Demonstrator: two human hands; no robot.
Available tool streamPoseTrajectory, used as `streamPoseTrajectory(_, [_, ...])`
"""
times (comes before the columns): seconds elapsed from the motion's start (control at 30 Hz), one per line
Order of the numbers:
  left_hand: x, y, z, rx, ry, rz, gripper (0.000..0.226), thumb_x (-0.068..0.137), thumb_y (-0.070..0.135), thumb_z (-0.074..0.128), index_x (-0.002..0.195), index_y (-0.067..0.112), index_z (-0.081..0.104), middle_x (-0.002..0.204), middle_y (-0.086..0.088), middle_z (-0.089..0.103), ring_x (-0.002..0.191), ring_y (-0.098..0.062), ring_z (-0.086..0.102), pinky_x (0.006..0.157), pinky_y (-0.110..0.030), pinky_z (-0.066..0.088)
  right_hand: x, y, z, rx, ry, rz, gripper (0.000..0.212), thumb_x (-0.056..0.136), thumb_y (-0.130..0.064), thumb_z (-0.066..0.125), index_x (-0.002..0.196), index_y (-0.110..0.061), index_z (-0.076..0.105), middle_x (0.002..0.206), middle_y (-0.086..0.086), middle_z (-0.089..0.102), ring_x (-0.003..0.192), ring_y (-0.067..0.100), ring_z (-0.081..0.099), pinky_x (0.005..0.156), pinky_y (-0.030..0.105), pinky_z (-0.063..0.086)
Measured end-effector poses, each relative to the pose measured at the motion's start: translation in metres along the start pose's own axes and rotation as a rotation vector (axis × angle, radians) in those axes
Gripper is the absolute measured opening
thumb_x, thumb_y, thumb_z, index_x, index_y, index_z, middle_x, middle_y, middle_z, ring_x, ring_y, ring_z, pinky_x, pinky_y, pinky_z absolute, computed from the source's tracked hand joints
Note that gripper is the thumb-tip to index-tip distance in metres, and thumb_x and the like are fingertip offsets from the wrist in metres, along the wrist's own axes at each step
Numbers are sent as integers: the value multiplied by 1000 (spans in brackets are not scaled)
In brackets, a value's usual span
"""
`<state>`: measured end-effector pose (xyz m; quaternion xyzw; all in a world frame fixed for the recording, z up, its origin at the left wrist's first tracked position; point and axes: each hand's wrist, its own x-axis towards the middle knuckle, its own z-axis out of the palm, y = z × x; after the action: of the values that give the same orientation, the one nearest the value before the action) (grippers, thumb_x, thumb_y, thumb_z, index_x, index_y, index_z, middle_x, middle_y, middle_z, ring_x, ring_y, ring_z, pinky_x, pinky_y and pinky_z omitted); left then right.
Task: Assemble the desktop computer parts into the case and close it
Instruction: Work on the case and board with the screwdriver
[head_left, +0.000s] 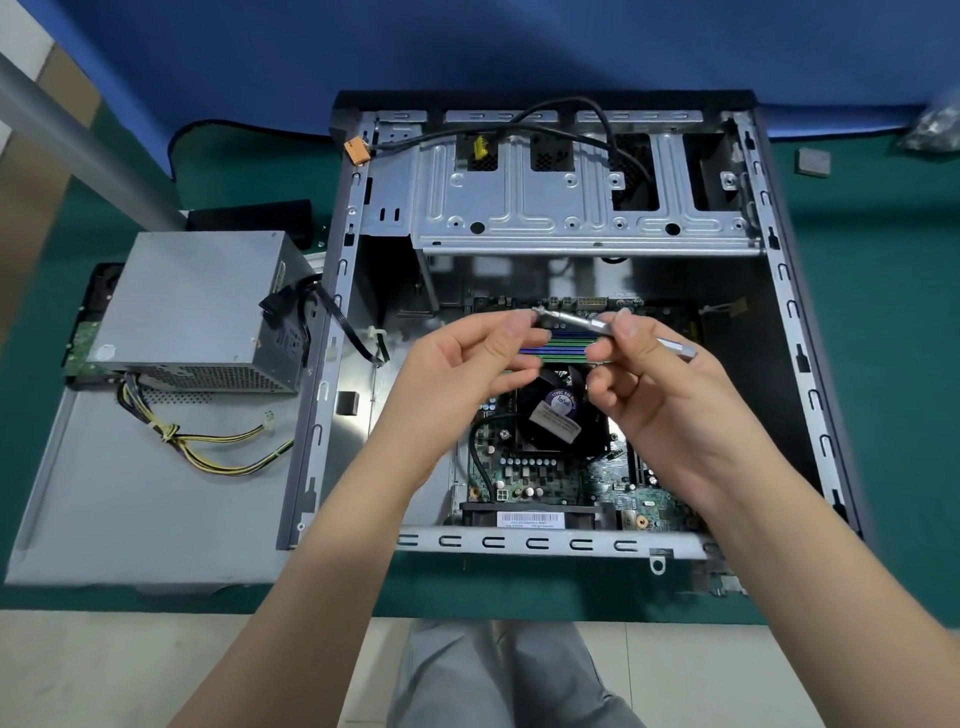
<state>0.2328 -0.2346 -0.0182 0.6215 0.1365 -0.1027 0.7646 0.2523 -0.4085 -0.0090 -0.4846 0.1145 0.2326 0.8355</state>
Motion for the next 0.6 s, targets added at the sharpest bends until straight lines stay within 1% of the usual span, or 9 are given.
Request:
streamPoseTrajectory(0.07, [2, -8, -4, 308, 110, 6, 18, 84, 32, 68, 102, 27, 69, 90, 13, 71, 75, 2, 63, 79, -20, 54, 1, -1, -1, 43, 29, 4, 16, 78, -25, 65, 86, -12, 64, 69, 1, 66, 53, 11, 57, 52, 18, 45])
streamPoseTrajectory(0.13, [2, -18, -8, 736, 118, -53, 19, 89, 24, 66, 107, 27, 66, 90, 19, 65, 66, 9, 53, 69, -4, 44, 1, -2, -2, 65, 47, 5, 15, 77, -25, 66, 85, -12, 65, 69, 1, 66, 53, 11, 56, 50, 18, 44])
streamPoseTrajectory(0.17, [1, -22, -9, 904, 72, -113, 21, 90, 22, 64, 110, 26, 65, 95, 18, 64, 70, 9, 52, 64, -3, 38, 1, -2, -2, 67, 50, 4, 15, 77, -25, 66, 84, -12, 66, 69, 1, 65, 53, 11, 56, 50, 18, 44])
streamPoseTrajectory(0.23, [1, -29, -8, 1115, -41, -199, 25, 91, 20, 62, 115, 22, 63, 111, 5, 63, 87, -4, 52, 71, -13, 36, 1, -2, -2, 63, 50, 4, 15, 77, -25, 66, 84, -12, 66, 69, 1, 65, 53, 12, 56, 50, 18, 43])
streamPoseTrajectory(0.3, [1, -30, -5, 1185, -83, -221, 24, 91, 22, 63, 115, 22, 63, 112, 1, 60, 91, -12, 50, 76, -21, 36, 1, -2, -2, 50, 54, 2, 17, 77, -26, 66, 86, -12, 63, 70, 1, 65, 53, 11, 56, 51, 18, 44])
streamPoseTrajectory(0.4, [1, -26, -1, 1191, -87, -211, 3, 90, 23, 64, 92, 24, 61, 91, 2, 62, 81, -15, 53, 65, -24, 37, 0, -3, -3, 39, 71, 1, 17, 79, -27, 66, 87, -13, 60, 71, 0, 65, 55, 11, 57, 53, 18, 44])
streamPoseTrajectory(0.5, [-6, -21, -2, 1151, -76, -127, 8, 86, 26, 69, 80, 28, 64, 76, 8, 63, 68, -9, 55, 54, -16, 35, -2, -5, -6, 66, 94, -9, 15, 80, -27, 66, 87, -15, 61, 71, -1, 65, 55, 11, 56, 53, 19, 45])
streamPoseTrajectory(0.53, [-10, -19, -2, 1136, -93, -101, 4, 84, 27, 71, 82, 29, 68, 74, 11, 62, 68, -7, 55, 54, -12, 35, -3, -5, -7, 80, 99, -11, 14, 81, -26, 66, 87, -15, 61, 70, -2, 65, 55, 10, 56, 53, 18, 45])
streamPoseTrajectory(0.6, [-16, -15, -2, 1115, -178, -45, 5, 80, 28, 75, 84, 28, 74, 74, 17, 61, 74, -7, 55, 63, -12, 40, -6, -8, -10, 100, 110, -17, 13, 82, -25, 65, 88, -15, 61, 69, -2, 64, 55, 10, 56, 53, 18, 45])
